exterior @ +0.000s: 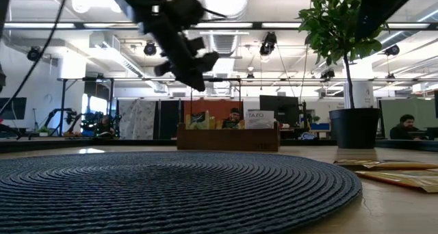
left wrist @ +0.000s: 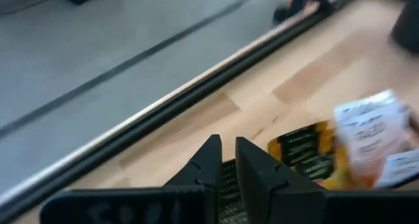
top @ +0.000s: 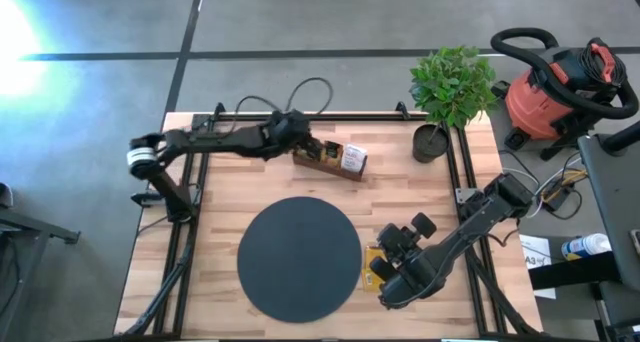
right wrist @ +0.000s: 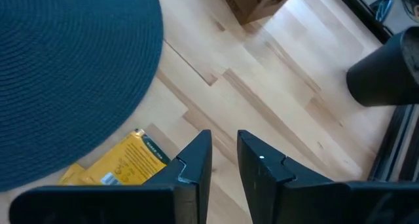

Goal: Pick & Place Tea
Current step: Put the yellow tea bag into the left section of the wooden organizer

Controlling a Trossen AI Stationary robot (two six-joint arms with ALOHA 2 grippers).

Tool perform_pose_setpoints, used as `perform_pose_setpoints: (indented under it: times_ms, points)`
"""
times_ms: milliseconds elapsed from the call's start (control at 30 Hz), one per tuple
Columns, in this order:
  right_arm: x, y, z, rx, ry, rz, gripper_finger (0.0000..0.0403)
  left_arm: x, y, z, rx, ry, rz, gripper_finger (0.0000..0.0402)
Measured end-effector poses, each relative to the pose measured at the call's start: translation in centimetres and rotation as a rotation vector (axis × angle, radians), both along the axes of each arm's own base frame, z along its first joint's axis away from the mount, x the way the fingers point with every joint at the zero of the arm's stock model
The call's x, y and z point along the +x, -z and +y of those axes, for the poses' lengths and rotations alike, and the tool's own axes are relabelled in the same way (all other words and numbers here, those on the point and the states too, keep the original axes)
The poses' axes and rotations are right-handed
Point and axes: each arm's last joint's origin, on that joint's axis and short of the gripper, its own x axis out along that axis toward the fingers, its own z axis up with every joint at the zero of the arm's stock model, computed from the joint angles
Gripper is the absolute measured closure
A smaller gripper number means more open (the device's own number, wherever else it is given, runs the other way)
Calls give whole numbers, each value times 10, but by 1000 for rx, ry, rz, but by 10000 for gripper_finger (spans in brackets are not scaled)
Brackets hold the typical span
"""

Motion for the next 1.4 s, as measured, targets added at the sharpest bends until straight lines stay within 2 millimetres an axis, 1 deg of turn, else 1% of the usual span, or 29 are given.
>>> perform_pose_setpoints:
  times_ms: [133, 200, 333, 433, 600, 733, 900, 1033, 1133, 1400]
  points:
    - [-6, 8, 1, -11, 27, -1, 333, -24, 12, -18, 11, -1, -173, 362]
    - [-8, 12, 2, -16, 40, -4, 333, -35, 21, -24, 14, 3, -232, 362]
    - [-11, 17, 1, -26, 59, -3, 333, -51, 37, -28, 7, -24, -327, 362]
    - [-12, 19, 0, -33, 58, 5, 333, -57, 46, -27, -31, -67, -386, 362]
    - [-11, 20, -1, -35, 60, 7, 333, -56, 53, -25, -47, -83, -394, 362]
    - [-11, 20, 0, -33, 59, 8, 333, -53, 51, -20, -54, -108, -447, 362]
    - [-11, 20, 0, -30, 60, 9, 333, -46, 50, -7, -163, -164, -498, 362]
    - [-11, 21, 0, -22, 79, -4, 333, -38, 52, -4, -209, -181, -459, 362]
    - [-11, 21, 0, -18, 86, -6, 333, -33, 59, -5, -229, -171, -426, 362]
    - [-12, 21, 0, -3, 93, 4, 333, -31, 66, -5, -231, -164, -399, 362]
